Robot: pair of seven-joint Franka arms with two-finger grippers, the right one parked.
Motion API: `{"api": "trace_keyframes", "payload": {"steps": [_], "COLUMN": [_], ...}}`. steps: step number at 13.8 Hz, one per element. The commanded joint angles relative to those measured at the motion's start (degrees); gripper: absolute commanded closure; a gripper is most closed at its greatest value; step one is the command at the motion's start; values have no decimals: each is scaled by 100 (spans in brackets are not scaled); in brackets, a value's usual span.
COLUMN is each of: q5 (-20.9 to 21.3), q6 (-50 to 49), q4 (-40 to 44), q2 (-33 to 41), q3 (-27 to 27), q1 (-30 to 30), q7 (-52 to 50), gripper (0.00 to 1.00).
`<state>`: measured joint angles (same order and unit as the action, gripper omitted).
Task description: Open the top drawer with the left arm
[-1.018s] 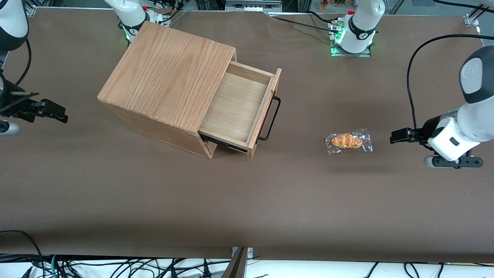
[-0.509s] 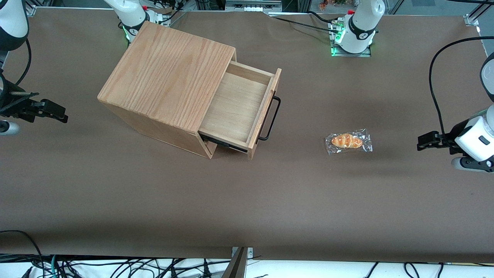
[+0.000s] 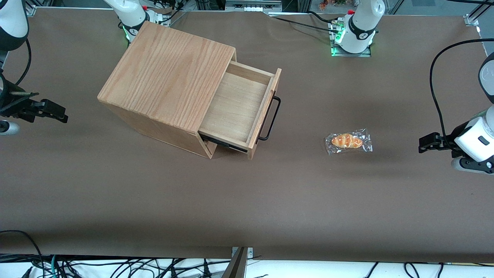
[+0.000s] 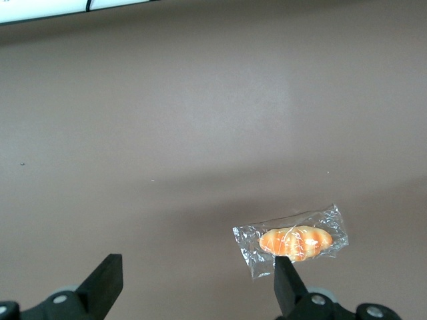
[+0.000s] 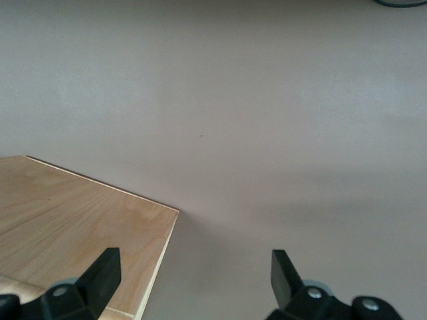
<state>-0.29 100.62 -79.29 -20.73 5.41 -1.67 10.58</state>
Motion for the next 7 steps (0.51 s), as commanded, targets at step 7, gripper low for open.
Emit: {"api": "trace_keyframes", "payload": {"steps": [7], "q5": [-270], "q6": [203], "q4": [-455], "q2": [183], "q3": [57], "q1": [-194], "q7": [-198], "gripper": [0]}}
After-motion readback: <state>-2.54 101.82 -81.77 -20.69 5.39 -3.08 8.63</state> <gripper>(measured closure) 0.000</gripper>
